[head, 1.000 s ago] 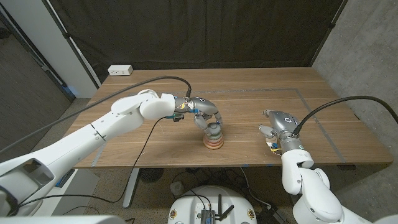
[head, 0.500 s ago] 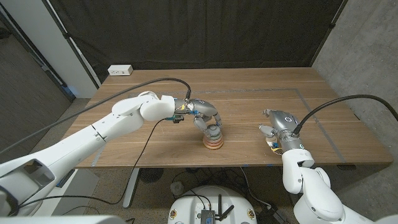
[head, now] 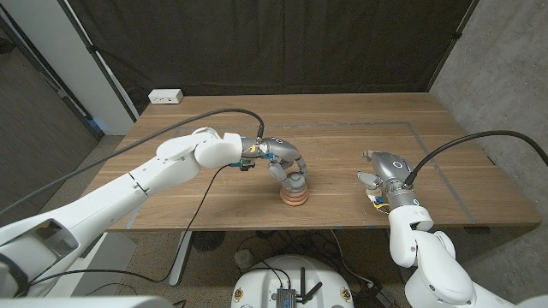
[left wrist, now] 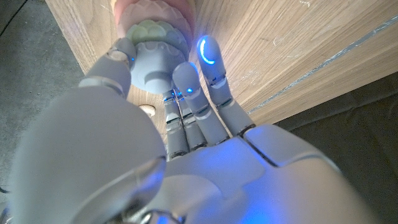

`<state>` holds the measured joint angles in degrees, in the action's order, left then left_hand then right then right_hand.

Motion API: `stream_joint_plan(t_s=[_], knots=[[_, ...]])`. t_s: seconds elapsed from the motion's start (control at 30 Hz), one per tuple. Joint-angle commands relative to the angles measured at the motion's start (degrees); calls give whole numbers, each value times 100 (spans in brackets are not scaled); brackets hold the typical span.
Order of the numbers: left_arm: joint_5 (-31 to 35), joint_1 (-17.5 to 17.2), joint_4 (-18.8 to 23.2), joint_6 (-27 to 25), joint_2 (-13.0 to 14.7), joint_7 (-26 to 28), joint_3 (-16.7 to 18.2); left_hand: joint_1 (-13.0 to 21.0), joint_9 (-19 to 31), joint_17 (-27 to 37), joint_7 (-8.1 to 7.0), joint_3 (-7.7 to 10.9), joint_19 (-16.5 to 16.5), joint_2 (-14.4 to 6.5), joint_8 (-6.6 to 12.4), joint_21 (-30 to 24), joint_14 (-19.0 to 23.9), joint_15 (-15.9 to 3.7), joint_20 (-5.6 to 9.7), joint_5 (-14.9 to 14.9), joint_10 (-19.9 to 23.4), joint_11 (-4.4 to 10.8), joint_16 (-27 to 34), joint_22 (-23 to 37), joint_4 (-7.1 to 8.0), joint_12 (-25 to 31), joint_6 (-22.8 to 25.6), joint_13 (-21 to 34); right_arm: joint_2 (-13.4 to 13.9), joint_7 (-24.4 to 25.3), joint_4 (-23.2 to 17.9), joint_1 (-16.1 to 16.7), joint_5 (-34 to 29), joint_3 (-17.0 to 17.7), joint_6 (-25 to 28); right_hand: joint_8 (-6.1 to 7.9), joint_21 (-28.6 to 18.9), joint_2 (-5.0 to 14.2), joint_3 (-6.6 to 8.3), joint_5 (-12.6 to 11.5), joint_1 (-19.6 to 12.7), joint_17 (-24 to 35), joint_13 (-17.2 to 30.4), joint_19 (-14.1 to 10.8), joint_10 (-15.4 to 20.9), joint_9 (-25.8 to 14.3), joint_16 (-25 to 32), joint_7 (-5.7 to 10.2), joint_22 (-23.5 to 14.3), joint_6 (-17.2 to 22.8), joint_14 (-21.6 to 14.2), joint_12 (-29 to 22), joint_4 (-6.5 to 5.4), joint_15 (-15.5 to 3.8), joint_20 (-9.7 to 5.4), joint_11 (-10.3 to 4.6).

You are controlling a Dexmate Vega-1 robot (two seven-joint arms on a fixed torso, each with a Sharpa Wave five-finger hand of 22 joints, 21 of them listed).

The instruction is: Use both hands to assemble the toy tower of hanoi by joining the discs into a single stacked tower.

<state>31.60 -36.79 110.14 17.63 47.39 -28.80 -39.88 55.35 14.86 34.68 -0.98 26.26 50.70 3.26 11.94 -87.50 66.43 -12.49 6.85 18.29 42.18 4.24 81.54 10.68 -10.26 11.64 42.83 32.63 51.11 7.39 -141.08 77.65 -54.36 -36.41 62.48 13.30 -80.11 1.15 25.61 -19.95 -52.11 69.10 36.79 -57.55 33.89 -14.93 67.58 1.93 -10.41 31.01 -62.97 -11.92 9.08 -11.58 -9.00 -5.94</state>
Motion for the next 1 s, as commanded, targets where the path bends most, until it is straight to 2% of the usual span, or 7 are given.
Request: stream_joint_plan(t_s=[0.03, 0.23, 0.6, 0.77, 0.93, 1.0], knots=[[204, -26, 146, -152, 61, 0, 24, 72, 0, -2, 1, 31, 6, -91, -24, -31, 0, -7, 527, 27, 416, 506, -46, 12, 60, -24, -84, 17, 46, 59, -23, -30, 50, -42, 30, -24, -22, 26, 40, -55, 46, 16, 7, 21, 48, -8, 18, -17, -9, 45, -39, 17, 8, -109, -346, 6], [289, -27, 236, -234, 85, -43, 40, 13, -6, -30, 8, -25, -5, -22, -63, -26, -13, -7, 520, 10, 311, 489, -74, 10, 73, -47, -220, 11, 74, 101, -41, -29, 79, -35, 21, -27, -22, 27, 46, -59, 50, 22, 9, 16, 55, -8, 26, -12, -8, 40, -43, 14, 11, -109, -346, 2], [445, 62, 388, -399, 78, -351, -22, -150, -40, -259, 76, -203, -44, 191, -131, 11, -97, -9, 515, -45, -179, 386, -248, 0, 96, -125, -664, -44, 99, 186, -68, 15, 139, -23, 59, -29, -20, 27, 57, -65, 54, 29, 5, 16, 52, -8, 39, -12, -8, 37, -48, 20, 16, -109, -347, 7], [480, 105, 432, -423, 68, -471, -50, -224, -60, -348, 83, -254, -82, 219, -153, 70, -124, -10, 509, -63, -388, 342, -309, -18, 121, -132, -887, -74, 112, 218, -85, 29, 151, -33, 94, -27, -19, 27, 61, -67, 60, 26, 9, 16, 51, -9, 38, -7, -8, 43, -43, 20, 15, -108, -346, 3], [517, 136, 460, -436, 61, -547, -68, -352, -89, -494, 139, -349, -105, 292, -165, 131, -198, -10, 506, -103, -689, 279, -406, -24, 143, -140, -1184, -108, 135, 230, -105, 31, 157, -53, 126, -22, -18, 25, 65, -68, 60, 22, 8, 15, 49, -9, 37, -7, -8, 55, -39, 21, 18, -109, -347, 7], [554, 151, 477, -456, 56, -599, -86, -440, -110, -570, 201, -412, -125, 330, -188, 179, -242, -10, 504, -136, -960, 175, -450, -29, 159, -160, -1430, -125, 138, 226, -108, 22, 146, -71, 153, -25, -18, 24, 65, -68, 62, 22, 7, 16, 54, -9, 38, -6, -8, 48, -39, 20, 18, -109, -346, 6]])
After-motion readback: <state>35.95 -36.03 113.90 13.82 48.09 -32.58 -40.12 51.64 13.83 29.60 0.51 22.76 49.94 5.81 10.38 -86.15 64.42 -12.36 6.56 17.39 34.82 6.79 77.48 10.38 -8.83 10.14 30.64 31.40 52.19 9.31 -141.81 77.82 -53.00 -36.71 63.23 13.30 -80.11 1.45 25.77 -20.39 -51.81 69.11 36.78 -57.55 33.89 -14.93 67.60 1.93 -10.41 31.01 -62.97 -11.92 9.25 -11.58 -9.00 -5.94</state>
